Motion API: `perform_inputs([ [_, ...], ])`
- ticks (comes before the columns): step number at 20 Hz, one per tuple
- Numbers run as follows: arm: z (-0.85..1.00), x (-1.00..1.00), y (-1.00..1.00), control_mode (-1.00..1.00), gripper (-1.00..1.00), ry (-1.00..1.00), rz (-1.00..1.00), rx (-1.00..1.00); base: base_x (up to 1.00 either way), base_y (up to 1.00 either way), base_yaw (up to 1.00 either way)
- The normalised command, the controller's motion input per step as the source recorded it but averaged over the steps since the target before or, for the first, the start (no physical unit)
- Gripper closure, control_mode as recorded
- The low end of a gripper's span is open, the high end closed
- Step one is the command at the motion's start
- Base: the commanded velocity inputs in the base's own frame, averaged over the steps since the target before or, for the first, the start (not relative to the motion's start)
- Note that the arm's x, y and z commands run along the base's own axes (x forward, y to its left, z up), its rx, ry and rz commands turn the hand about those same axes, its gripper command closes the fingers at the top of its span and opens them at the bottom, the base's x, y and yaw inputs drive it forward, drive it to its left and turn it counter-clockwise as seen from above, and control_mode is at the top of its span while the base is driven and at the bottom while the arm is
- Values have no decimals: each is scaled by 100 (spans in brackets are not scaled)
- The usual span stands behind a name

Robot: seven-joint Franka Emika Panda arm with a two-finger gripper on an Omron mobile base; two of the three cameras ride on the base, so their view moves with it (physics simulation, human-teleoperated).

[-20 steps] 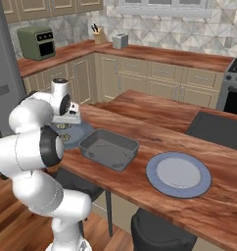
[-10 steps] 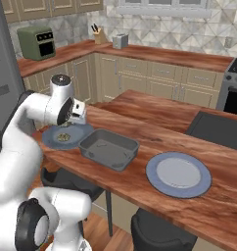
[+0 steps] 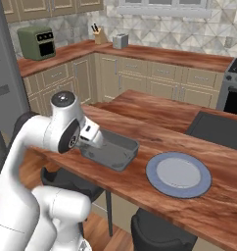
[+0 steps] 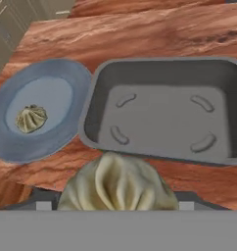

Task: Place two dumplings into each of the tupperware containers and then place the containers in the fridge.

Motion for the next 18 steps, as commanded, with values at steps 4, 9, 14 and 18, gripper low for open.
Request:
perform_inputs([
  [4, 0, 0, -84, -100, 100, 9, -30, 0, 0, 0, 0],
  [9, -1, 56, -28, -100, 100, 17, -17, -4, 0, 0, 0],
  [14, -25, 58, -38, -100, 100, 20, -9, -6, 0, 0, 0],
  [18, -75, 52, -21, -100, 100, 27, 0, -10, 0, 0, 0],
])
